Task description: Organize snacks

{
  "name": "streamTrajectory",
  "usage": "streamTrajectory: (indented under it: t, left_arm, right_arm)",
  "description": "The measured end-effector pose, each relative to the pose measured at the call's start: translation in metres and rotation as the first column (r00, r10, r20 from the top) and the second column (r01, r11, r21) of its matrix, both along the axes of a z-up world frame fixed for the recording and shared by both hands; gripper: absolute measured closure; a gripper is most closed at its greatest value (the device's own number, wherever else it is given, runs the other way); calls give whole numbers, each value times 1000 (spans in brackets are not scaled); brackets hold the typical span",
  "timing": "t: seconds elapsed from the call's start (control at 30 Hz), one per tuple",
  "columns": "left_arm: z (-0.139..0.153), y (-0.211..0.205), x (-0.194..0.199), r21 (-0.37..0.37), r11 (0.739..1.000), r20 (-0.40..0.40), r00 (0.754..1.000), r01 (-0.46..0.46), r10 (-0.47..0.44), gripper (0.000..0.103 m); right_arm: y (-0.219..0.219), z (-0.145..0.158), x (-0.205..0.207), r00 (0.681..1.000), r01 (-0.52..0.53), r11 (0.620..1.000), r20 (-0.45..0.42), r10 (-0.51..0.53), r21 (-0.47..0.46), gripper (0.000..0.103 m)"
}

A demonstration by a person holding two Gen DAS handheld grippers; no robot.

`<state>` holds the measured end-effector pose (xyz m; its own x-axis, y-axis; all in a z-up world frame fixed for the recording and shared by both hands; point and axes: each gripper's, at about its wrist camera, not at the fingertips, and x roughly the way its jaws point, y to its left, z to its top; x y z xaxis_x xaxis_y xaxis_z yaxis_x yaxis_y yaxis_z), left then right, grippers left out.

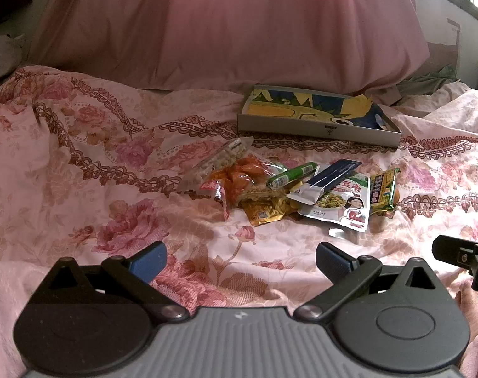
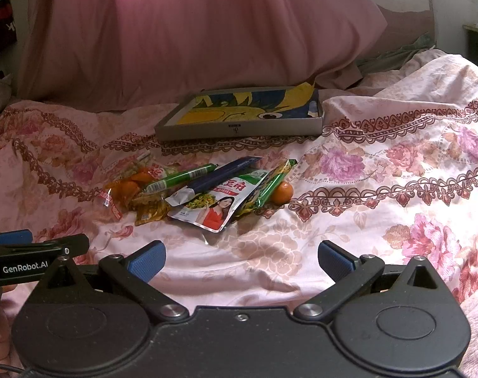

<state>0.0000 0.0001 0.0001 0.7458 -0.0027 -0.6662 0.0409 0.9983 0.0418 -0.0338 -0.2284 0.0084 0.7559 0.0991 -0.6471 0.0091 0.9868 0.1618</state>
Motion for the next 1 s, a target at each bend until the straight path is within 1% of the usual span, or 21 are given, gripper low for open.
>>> streamTrajectory:
  t: [0.43,0.67,0.9,0.93,1.0]
  left_arm:
    - [0,0,0,2,1000,-2,1000,0,0,0]
    - [0,0,0,3,1000,-2,1000,0,0,0]
    - [0,0,0,4,1000,-5,1000,2,-2,0]
    - [0,0,0,5,1000,-6,1000,3,-3,0]
    - [1,0,-1,5,1000,-14,1000,8,-8,0]
  right_arm:
    - [0,0,0,1000,0,1000,-2,0,0,0]
    - [-1,5,6,1000,0,1000,-4,0,-4,0]
    - [4,-3,1,1000,1,999,-12,-2,-34,0]
    - [7,-8,2,1000,0,999,-22,0,-37,0]
    - [5,-8,5,999,1,1000,-43,-2,-29,0]
